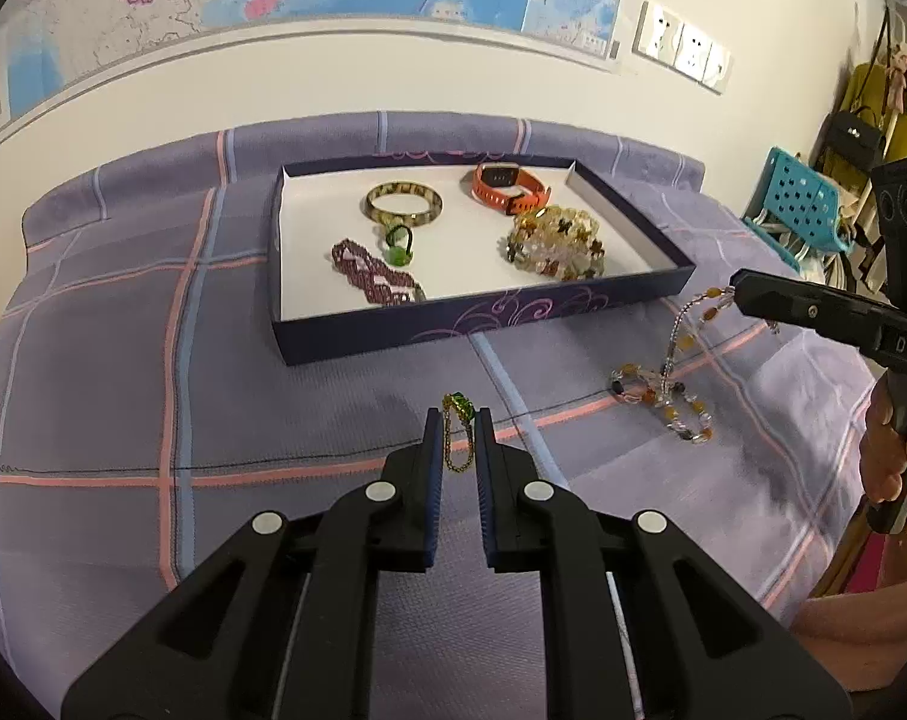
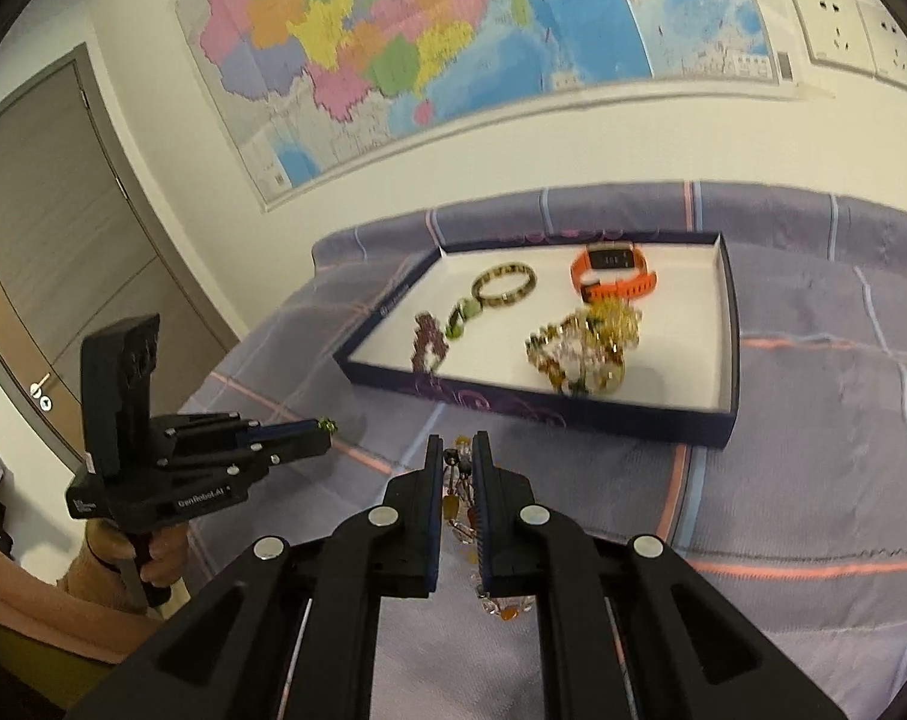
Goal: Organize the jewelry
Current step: 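Lift the gold ring with the left gripper while the right carries the necklace over the tray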
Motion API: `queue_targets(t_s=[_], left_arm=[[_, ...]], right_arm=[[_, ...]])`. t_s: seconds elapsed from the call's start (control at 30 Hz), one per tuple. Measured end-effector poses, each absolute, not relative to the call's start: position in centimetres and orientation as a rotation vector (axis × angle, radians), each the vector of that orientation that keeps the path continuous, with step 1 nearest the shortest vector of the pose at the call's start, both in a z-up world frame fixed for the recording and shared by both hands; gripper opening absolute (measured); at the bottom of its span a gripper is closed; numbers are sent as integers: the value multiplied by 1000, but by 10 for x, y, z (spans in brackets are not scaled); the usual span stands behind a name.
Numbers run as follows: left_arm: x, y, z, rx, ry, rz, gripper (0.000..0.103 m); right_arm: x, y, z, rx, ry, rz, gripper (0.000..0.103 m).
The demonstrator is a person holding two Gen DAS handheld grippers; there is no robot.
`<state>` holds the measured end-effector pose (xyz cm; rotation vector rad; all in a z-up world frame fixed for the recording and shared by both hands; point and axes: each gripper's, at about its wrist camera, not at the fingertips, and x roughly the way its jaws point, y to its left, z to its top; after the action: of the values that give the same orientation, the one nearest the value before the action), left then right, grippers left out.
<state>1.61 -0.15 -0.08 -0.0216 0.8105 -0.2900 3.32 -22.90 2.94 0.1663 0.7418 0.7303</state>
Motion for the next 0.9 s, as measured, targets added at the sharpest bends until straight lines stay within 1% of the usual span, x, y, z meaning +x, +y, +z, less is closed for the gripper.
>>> queue_targets(t_s=[0.9], left_arm=[[20,8,52,-19,673,-289,11]], right_arm=[[39,-241,118,145,497,714,8]])
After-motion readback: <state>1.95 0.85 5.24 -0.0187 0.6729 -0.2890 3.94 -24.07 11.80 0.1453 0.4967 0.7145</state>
